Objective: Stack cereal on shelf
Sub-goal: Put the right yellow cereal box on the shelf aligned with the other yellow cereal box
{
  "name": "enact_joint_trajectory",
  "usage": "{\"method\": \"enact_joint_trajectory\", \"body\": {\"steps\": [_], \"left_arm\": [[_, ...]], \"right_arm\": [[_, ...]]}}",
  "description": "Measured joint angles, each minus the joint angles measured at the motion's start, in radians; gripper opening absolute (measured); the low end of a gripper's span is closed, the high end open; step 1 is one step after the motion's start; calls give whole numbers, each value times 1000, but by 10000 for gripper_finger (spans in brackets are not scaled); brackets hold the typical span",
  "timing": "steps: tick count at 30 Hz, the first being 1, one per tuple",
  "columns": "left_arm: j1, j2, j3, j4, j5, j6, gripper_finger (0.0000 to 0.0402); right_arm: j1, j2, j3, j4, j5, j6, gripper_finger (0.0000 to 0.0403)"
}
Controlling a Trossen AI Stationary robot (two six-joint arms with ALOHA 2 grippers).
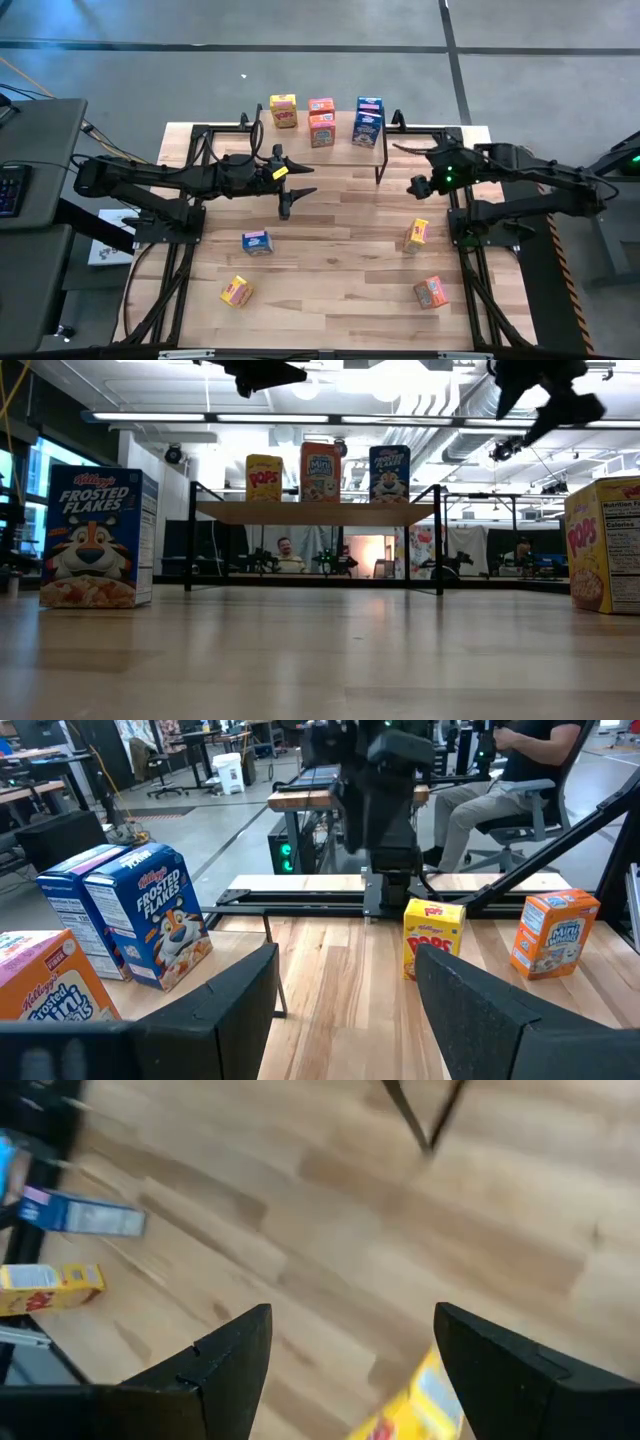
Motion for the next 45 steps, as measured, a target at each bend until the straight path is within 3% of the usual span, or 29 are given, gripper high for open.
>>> {"method": "enact_joint_trajectory", "body": {"steps": [13, 30, 45], "left_arm": [[0, 3, 0, -20, 0, 0, 225], [0, 5, 0, -25, 0, 26, 225], [0, 5, 0, -1, 0, 26, 225]], "right_arm": [[220, 87, 0, -176, -26, 419, 271], [458, 252, 0, -212, -24, 730, 271], [509, 392, 0, -198, 28, 781, 271]]}}
